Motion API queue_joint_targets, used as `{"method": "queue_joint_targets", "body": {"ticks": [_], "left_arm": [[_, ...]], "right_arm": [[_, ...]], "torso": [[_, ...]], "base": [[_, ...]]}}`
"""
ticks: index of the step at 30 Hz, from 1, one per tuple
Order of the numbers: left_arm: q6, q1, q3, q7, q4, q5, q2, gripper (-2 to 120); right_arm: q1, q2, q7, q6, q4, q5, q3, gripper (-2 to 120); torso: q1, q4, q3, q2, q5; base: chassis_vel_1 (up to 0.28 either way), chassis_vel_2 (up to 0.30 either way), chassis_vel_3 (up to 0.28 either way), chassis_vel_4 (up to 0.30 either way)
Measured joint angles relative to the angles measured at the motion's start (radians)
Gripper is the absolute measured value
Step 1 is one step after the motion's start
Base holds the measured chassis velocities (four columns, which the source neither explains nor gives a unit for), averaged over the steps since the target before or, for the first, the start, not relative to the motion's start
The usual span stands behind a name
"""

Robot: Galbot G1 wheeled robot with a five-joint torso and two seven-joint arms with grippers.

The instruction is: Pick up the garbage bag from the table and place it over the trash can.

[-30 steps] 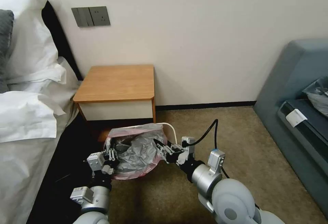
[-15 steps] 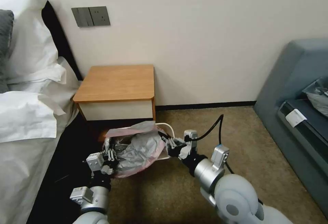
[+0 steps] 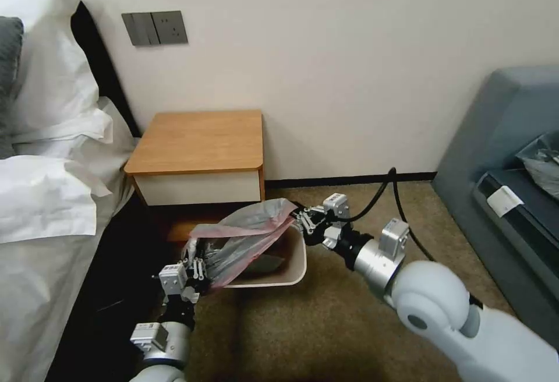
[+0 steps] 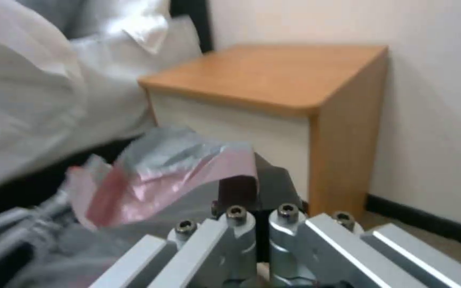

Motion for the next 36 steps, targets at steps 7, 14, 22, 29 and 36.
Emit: {"method": "queue_joint_targets", "body": {"ticks": [7,14,22,29,36], "left_arm": [[-0.014,0.006,-0.006,0.016,-0.011,0.008,-0.003,8],[-0.024,0.009,-0.012,0.027,-0.013,0.008,-0.004,8],[-0.033,0.008,-0.011,0.031,-0.009,0.006,-0.009,8],[-0.029,0.006,-0.011,0.029,-0.008,-0.002,-0.007,8],[-0.011,-0.001,-0.008,0.028,-0.005,-0.009,-0.004,8]], "right_arm": [[0.061,-0.018,0.047,-0.108,-0.042,0.107,-0.022,0],[0.103,-0.036,0.074,-0.256,-0.053,0.222,0.009,0],[0.116,-0.053,0.063,-0.330,-0.054,0.267,0.041,0],[0.070,-0.072,-0.051,-0.222,-0.024,0.102,0.037,22],[0.029,-0.108,-0.220,-0.075,0.008,-0.196,0.032,48]], "torso": [[0.000,-0.0001,0.000,0.000,0.0000],[0.000,-0.0001,0.000,0.000,-0.0001],[0.000,0.0000,0.000,0.000,-0.0001],[0.000,0.0000,0.000,0.000,0.0000],[0.000,0.0000,0.000,0.000,-0.0001]], "base": [[0.000,0.000,0.000,0.000],[0.000,0.000,0.000,0.000],[0.000,0.000,0.000,0.000],[0.000,0.000,0.000,0.000],[0.000,0.000,0.000,0.000]]}}
